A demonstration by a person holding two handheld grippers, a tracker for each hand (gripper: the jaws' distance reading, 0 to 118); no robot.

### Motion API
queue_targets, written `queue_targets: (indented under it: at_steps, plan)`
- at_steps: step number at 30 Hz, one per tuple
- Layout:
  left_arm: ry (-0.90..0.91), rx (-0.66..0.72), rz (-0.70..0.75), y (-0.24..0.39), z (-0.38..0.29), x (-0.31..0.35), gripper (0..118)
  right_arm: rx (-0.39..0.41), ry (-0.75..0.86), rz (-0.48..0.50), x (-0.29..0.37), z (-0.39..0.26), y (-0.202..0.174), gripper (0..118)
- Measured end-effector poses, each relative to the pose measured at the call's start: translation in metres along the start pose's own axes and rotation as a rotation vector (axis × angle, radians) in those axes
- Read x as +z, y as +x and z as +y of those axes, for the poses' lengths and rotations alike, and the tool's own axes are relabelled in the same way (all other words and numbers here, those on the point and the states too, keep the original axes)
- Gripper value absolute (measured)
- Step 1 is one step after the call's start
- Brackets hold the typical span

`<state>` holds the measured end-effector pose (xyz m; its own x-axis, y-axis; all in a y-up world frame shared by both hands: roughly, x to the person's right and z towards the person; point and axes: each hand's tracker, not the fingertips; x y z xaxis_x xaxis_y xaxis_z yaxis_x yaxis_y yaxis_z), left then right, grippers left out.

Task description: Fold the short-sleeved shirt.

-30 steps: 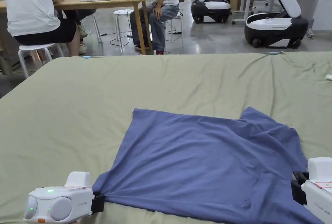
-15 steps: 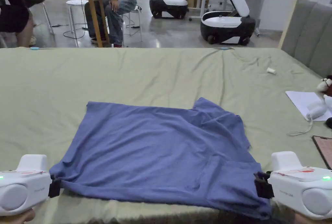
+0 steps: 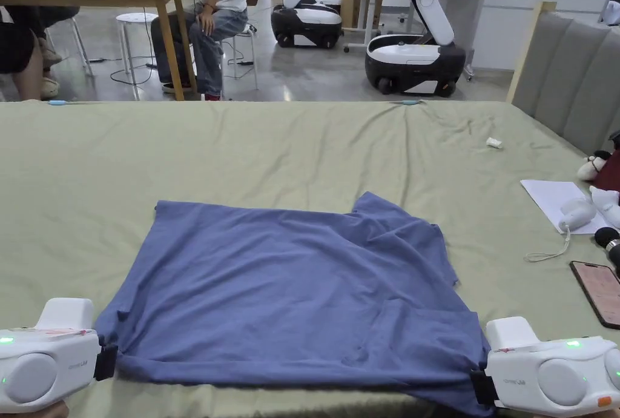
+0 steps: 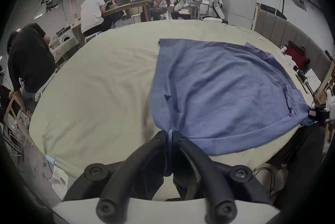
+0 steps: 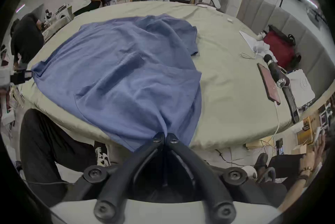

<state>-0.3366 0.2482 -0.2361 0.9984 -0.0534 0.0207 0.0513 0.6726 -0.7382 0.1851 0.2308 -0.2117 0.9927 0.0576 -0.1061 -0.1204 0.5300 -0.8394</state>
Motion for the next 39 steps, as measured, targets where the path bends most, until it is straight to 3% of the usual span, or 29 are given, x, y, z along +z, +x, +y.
queue_targets:
  at_steps: [4,10,18,23,29,30,31,32,34,35,39]
  plan:
    - [0.002,0.006,0.017,-0.013,0.007,0.006,5,-0.064,0.097,0.004,0.027,0.014,0.008,1]
    - [0.027,-0.012,0.044,-0.009,0.049,-0.004,5,-0.065,0.215,-0.026,0.046,0.067,0.013,1]
    - [-0.071,-0.074,0.086,0.014,0.114,-0.074,5,-0.028,0.206,-0.128,-0.020,0.134,0.017,1]
    - [-0.139,-0.035,0.102,0.020,0.140,-0.119,5,-0.010,0.175,-0.153,-0.064,0.154,0.019,1]
    - [-0.171,-0.014,0.096,0.031,0.139,-0.132,5,-0.068,0.131,-0.125,-0.084,0.148,0.030,5]
    - [-0.158,-0.008,0.088,0.030,0.137,-0.128,8,-0.075,0.139,-0.121,-0.085,0.146,0.032,21]
    - [-0.129,0.008,0.087,0.027,0.135,-0.123,23,-0.079,0.145,-0.122,-0.082,0.143,0.033,57]
    - [-0.086,0.035,0.096,0.026,0.134,-0.115,48,-0.082,0.155,-0.143,-0.077,0.141,0.033,77]
    - [-0.017,0.066,0.124,0.025,0.129,-0.098,105,-0.090,0.220,-0.153,-0.058,0.138,0.029,95]
    - [0.018,0.084,0.130,0.027,0.127,-0.090,112,-0.102,0.258,-0.154,-0.049,0.137,0.027,96]
    - [0.301,0.094,0.047,0.046,0.114,-0.041,113,-0.125,0.426,-0.072,-0.005,0.130,-0.007,101]
